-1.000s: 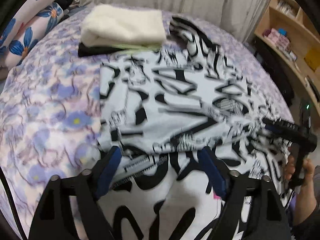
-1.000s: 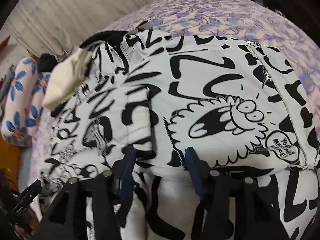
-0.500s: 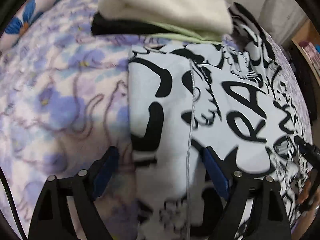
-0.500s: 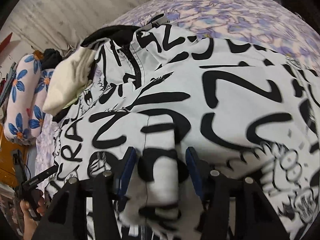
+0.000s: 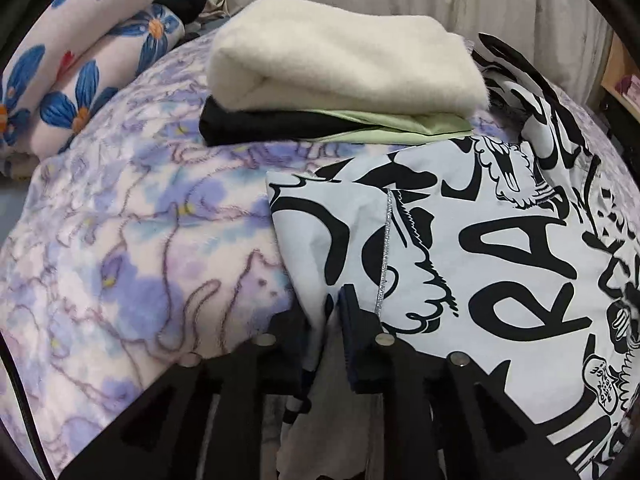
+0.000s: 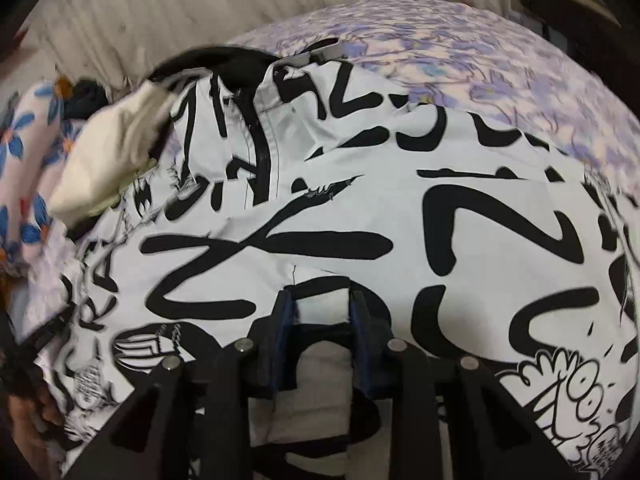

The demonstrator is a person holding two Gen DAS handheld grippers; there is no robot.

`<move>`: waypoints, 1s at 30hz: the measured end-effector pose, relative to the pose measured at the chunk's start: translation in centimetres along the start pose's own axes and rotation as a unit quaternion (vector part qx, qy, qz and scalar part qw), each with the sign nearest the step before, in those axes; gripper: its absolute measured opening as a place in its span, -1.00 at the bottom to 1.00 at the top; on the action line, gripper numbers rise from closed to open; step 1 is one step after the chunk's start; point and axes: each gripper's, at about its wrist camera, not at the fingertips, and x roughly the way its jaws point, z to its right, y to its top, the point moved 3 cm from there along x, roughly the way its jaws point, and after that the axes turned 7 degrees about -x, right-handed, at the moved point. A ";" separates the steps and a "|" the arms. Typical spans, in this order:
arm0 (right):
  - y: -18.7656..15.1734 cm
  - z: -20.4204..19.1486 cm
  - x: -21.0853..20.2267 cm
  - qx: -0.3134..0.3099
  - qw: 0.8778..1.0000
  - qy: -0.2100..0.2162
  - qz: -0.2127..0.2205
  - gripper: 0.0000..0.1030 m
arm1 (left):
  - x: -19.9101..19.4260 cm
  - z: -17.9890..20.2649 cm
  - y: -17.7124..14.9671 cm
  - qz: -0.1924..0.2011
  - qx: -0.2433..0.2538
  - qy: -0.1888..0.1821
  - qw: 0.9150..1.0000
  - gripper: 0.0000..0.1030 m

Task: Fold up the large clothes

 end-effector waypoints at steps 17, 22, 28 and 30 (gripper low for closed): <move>-6.0 -14.1 -4.8 -0.132 0.983 0.126 0.008 -0.19 | -10.1 6.8 -8.2 -0.023 -0.009 -0.099 0.995 -0.16; -7.5 -13.7 -2.4 -0.187 0.982 0.030 -0.010 -0.20 | -6.9 5.6 -9.8 -0.043 -0.005 -0.034 0.998 -0.17; -6.5 -4.5 -3.7 -0.134 0.985 -0.109 0.017 -0.20 | -6.8 2.4 -8.7 -0.038 -0.049 -0.050 0.997 -0.46; -6.4 -1.5 -4.2 -0.096 0.990 -0.101 0.019 0.23 | -6.6 2.1 -8.7 -0.041 -0.053 -0.058 0.996 -0.47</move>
